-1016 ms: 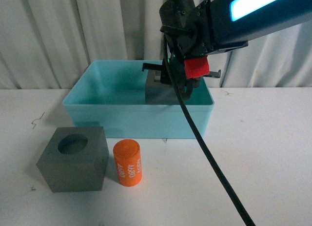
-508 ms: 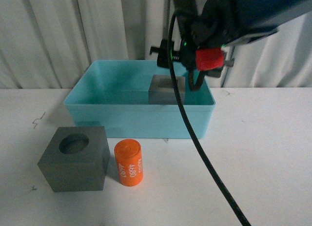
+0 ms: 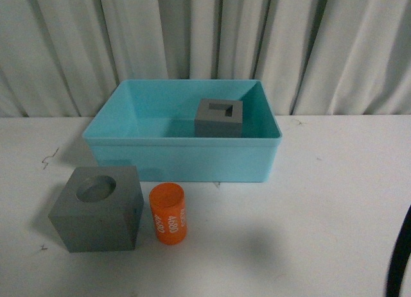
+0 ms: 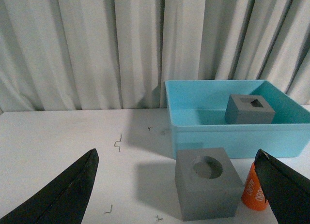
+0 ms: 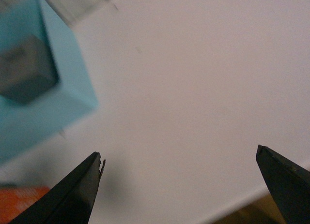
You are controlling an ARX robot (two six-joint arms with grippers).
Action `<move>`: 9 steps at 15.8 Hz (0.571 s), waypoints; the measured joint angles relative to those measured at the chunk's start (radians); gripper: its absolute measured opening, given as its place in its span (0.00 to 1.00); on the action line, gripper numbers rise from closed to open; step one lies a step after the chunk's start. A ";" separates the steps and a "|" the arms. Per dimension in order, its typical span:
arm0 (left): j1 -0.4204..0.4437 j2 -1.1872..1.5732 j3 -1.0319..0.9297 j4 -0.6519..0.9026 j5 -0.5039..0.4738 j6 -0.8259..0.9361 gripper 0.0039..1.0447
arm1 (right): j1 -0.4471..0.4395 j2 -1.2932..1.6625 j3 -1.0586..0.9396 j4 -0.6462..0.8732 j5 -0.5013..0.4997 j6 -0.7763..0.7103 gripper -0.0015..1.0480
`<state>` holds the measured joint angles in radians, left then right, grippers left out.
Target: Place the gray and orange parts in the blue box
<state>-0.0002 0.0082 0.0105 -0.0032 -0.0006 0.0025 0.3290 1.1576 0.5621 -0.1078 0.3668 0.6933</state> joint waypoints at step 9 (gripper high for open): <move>0.000 0.000 0.000 0.000 0.000 0.000 0.94 | -0.199 -0.418 -0.476 0.756 -0.231 -0.678 0.02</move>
<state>-0.0002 0.0082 0.0105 -0.0029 -0.0006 0.0025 0.1299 0.7399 0.0864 0.6479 0.1356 0.0154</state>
